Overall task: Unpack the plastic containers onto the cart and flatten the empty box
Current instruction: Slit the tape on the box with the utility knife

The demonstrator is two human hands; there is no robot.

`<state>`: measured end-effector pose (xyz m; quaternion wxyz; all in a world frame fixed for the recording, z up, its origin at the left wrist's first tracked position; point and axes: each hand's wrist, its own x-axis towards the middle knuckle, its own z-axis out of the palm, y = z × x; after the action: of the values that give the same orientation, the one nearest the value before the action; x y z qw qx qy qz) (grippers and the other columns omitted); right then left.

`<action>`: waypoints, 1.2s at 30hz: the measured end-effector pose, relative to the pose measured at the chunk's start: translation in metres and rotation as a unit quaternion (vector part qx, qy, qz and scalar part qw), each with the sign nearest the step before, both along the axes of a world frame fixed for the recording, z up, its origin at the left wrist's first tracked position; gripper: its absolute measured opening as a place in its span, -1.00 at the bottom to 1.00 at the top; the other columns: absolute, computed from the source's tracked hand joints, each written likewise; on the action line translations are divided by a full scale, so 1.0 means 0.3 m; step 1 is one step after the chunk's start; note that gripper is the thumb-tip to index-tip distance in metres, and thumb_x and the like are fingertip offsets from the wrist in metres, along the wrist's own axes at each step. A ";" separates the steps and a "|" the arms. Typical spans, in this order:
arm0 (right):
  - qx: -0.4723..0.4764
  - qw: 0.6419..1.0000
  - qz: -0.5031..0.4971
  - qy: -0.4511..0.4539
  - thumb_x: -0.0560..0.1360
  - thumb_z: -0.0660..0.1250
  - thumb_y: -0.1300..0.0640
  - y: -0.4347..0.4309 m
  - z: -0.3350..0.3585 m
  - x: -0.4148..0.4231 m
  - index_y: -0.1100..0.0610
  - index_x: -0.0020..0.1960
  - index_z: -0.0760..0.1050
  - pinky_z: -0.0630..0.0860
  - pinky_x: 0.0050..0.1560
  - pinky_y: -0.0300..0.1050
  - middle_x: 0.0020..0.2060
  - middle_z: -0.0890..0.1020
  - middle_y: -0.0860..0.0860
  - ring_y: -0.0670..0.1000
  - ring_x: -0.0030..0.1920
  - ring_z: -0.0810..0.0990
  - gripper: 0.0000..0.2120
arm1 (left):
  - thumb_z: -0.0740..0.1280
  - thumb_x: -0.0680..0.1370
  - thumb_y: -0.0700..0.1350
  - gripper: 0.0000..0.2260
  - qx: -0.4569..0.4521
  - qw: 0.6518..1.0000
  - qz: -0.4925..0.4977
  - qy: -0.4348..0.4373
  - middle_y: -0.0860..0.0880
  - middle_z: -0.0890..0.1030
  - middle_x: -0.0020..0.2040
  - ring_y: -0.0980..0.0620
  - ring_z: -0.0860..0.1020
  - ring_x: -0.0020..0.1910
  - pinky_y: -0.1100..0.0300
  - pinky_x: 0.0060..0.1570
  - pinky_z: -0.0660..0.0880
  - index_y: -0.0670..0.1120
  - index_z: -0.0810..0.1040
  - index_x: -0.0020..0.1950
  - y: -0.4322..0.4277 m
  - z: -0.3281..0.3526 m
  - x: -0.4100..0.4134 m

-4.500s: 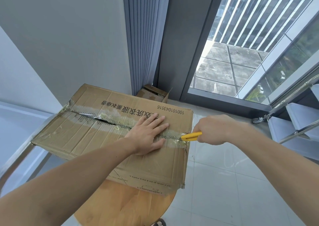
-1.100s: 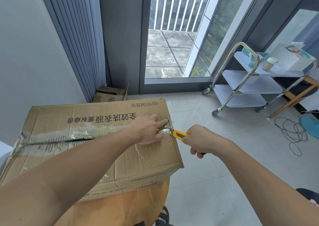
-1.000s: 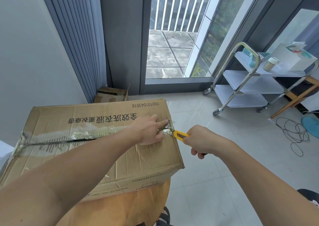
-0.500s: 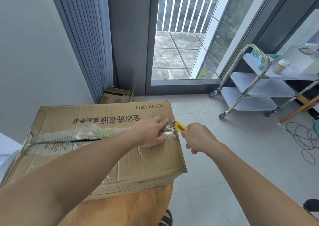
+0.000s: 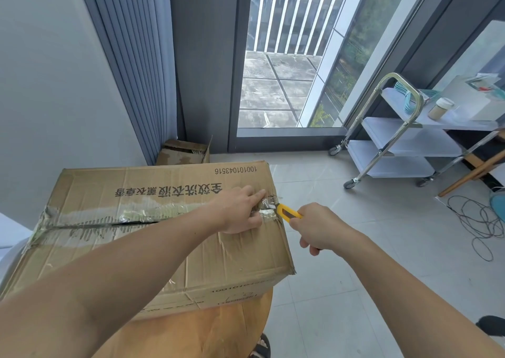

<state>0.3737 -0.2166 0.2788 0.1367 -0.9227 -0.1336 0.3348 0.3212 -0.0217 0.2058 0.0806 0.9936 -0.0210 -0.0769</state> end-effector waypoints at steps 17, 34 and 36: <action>0.277 0.944 -0.174 -0.038 0.58 0.10 0.22 0.099 0.023 -0.134 0.24 -0.08 0.43 0.42 -0.34 -0.10 -0.28 0.64 0.15 0.05 -0.51 0.42 -0.84 | 0.19 0.62 0.02 -0.59 -0.069 0.990 0.105 -0.070 0.01 0.51 0.30 0.02 0.50 0.23 0.13 0.15 0.48 -0.02 0.43 0.46 0.267 0.043 -0.280; 0.351 0.925 -0.144 -0.025 0.62 0.09 0.23 0.160 0.082 -0.335 0.23 0.00 0.46 0.43 -0.39 -0.12 -0.23 0.63 0.11 0.01 -0.51 0.45 -0.82 | 0.26 0.49 0.27 -0.63 -0.020 0.985 0.164 0.056 -0.02 0.53 -0.04 -0.02 0.48 -0.05 0.07 -0.05 0.49 -0.04 0.49 0.00 0.291 0.115 -0.421; 0.377 0.914 -0.151 -0.023 0.61 0.10 0.23 0.136 0.108 -0.334 0.24 -0.02 0.45 0.41 -0.43 -0.14 -0.26 0.62 0.11 0.01 -0.52 0.44 -0.83 | 0.30 0.47 0.27 -0.61 -0.037 0.982 0.175 0.065 -0.02 0.54 -0.13 0.01 0.47 -0.18 0.12 -0.23 0.44 -0.07 0.52 -0.09 0.286 0.141 -0.409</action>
<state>0.2734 -0.1758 0.3113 0.5201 -0.8193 -0.1119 0.2137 0.1984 0.0640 0.2482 0.1302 0.9712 0.1557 -0.1248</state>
